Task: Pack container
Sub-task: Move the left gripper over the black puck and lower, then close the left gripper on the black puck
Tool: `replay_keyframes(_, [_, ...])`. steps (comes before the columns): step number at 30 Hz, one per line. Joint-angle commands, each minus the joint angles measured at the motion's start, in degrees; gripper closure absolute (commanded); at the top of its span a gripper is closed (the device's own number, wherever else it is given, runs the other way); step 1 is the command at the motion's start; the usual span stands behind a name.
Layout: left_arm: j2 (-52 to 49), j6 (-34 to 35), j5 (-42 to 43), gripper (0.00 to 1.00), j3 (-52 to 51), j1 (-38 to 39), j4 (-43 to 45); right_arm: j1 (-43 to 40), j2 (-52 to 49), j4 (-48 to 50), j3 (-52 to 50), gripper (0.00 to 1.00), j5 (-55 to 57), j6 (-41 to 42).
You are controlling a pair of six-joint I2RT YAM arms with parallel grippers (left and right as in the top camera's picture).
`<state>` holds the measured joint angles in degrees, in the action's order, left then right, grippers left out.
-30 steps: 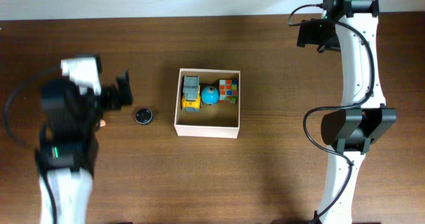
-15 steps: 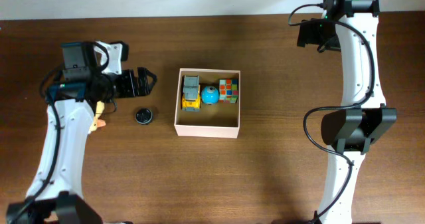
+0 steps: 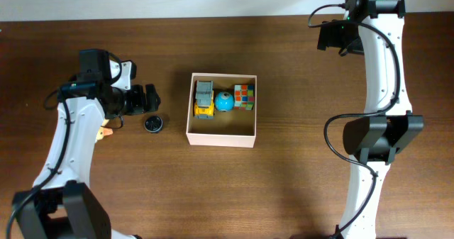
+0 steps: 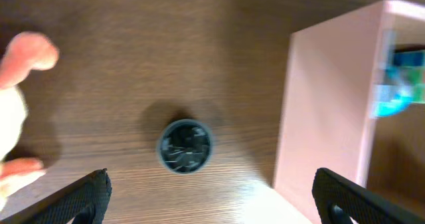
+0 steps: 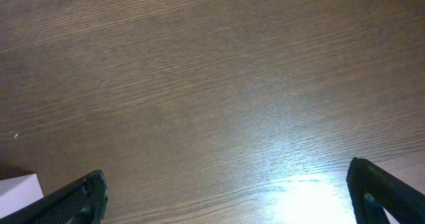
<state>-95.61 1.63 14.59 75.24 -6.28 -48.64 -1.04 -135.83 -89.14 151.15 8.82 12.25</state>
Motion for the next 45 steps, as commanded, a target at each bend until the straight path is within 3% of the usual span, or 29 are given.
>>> replay_keyframes(1, [-2.08,1.81,-6.95,0.01,0.87,0.85,-0.04,-0.15,0.44,0.0,-0.2,0.01,0.72,0.7])
replay_keyframes(12, [-9.79,1.86,-10.01,0.01,0.87,6.82,0.96,-0.15,0.44,0.0,-0.2,0.01,0.72,0.7])
replay_keyframes(34, [-17.97,4.63,-13.53,0.01,0.87,6.88,0.83,-0.15,0.44,0.0,-0.2,0.01,0.72,0.7])
replay_keyframes(39, [-17.97,4.63,-13.55,0.16,0.87,6.88,1.05,-0.15,0.44,0.0,-0.2,0.01,0.72,0.7])
replay_keyframes(45, [-17.97,4.63,-13.51,0.21,0.87,6.88,1.01,-0.15,0.44,0.0,-0.2,0.01,0.72,0.7])
